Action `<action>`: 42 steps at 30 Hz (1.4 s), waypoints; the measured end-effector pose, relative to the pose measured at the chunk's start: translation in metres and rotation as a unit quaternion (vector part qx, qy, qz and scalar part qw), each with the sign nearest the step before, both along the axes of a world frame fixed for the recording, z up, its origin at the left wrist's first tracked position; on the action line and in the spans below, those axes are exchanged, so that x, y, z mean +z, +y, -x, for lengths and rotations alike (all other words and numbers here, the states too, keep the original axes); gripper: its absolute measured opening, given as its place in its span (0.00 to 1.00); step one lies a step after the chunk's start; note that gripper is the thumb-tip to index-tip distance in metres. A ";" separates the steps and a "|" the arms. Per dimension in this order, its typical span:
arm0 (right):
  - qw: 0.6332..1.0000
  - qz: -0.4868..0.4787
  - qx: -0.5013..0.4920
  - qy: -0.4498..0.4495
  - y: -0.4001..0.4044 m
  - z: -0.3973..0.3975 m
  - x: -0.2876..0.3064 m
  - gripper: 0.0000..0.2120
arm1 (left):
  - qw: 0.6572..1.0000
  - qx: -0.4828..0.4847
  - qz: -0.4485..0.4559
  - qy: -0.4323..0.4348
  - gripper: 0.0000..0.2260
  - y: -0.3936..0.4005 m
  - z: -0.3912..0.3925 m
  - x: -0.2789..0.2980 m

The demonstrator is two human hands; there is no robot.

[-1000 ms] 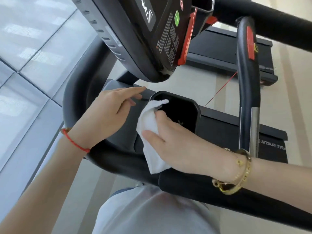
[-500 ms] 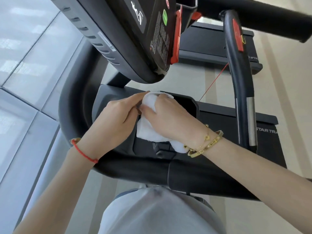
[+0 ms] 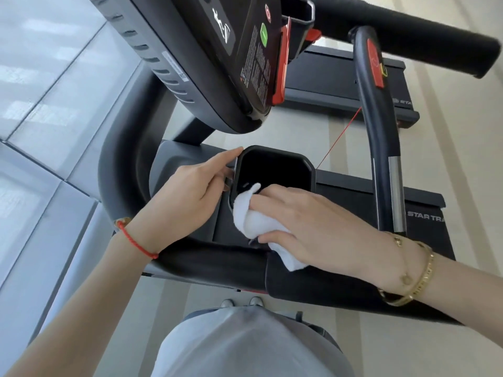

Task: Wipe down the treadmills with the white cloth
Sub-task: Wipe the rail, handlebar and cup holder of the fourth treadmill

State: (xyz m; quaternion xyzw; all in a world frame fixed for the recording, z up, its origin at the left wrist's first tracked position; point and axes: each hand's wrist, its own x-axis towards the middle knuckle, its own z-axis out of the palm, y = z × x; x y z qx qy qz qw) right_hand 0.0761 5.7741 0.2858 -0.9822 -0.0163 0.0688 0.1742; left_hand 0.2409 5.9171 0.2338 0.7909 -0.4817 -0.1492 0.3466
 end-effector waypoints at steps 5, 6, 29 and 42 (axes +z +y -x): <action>0.993 0.065 0.044 -0.093 -0.024 0.008 0.017 0.15 | 1.000 0.008 -0.005 -0.004 0.20 -0.001 0.001 0.003; 0.986 0.089 0.043 -0.137 -0.028 0.008 0.021 0.16 | 1.000 0.009 -0.006 0.001 0.20 -0.001 0.002 0.003; 0.997 0.052 -0.027 -0.050 -0.065 -0.055 -0.022 0.27 | 0.999 0.032 -0.029 -0.030 0.28 0.000 0.013 0.006; 0.996 -0.018 -0.069 -0.049 -0.062 -0.033 -0.025 0.24 | 0.997 0.025 -0.049 -0.055 0.31 -0.002 0.016 0.003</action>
